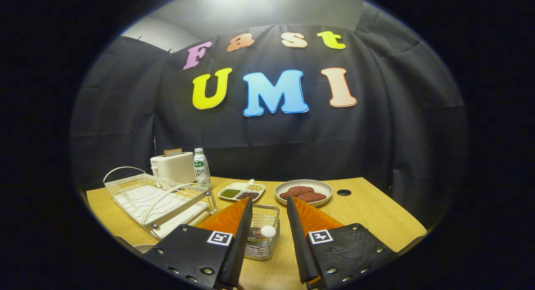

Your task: Take the plate from the dish rack, then take the spoon from the basket and place it into the plate.

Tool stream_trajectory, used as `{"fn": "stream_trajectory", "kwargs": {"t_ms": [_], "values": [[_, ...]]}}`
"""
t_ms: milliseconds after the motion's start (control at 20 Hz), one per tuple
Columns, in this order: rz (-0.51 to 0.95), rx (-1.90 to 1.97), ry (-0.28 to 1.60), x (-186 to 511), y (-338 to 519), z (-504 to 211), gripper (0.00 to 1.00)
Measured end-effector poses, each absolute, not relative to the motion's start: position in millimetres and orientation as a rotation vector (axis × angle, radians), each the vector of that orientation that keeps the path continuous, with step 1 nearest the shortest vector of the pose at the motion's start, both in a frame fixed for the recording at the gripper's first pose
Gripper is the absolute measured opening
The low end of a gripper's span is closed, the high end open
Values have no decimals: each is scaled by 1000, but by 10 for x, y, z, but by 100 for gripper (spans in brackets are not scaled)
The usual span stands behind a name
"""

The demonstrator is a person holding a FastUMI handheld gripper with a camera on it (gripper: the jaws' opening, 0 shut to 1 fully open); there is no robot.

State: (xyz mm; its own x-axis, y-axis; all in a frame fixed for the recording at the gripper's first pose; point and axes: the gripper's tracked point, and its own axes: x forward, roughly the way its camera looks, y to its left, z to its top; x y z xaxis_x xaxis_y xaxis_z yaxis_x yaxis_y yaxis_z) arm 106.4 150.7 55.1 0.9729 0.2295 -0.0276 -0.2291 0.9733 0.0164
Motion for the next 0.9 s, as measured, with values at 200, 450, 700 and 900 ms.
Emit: {"fn": "stream_trajectory", "kwargs": {"t_ms": [200, 450, 700, 900], "values": [[244, -8, 54, 1071, 1593, 497, 26], [251, -46, 96, 989, 1696, 586, 9], [227, -49, 118, 803, 1655, 958, 9], [220, -37, 114, 606, 1625, 1303, 9]]}}
